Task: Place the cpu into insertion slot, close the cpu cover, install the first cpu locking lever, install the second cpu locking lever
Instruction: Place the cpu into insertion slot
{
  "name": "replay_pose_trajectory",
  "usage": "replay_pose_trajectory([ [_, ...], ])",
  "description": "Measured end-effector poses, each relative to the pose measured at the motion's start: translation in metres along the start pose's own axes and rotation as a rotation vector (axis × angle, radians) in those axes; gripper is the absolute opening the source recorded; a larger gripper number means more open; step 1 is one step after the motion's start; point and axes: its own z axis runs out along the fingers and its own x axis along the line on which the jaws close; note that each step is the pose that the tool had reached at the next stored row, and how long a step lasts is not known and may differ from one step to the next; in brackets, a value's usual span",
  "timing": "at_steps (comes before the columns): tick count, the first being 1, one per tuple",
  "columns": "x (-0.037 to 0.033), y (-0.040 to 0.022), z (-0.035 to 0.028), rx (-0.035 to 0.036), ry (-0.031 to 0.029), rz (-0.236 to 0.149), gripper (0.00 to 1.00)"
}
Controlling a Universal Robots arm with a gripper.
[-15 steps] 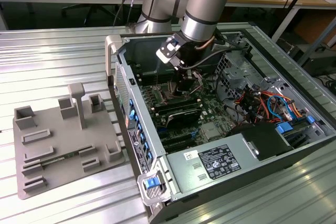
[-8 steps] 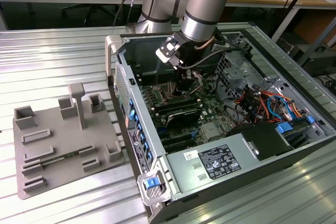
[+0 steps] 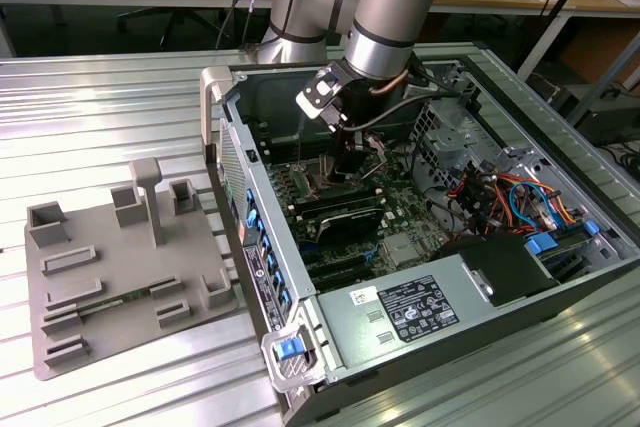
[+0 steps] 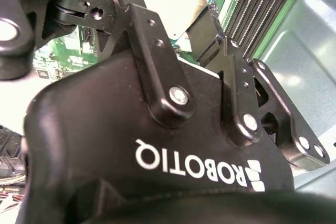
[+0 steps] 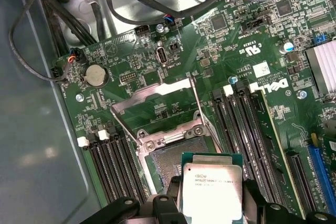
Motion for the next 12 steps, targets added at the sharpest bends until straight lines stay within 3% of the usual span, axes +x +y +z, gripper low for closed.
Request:
replay_pose_trajectory([
  [12, 0.0000, 0.0000, 0.0001, 0.0024, 0.0013, 0.037, 0.55],
])
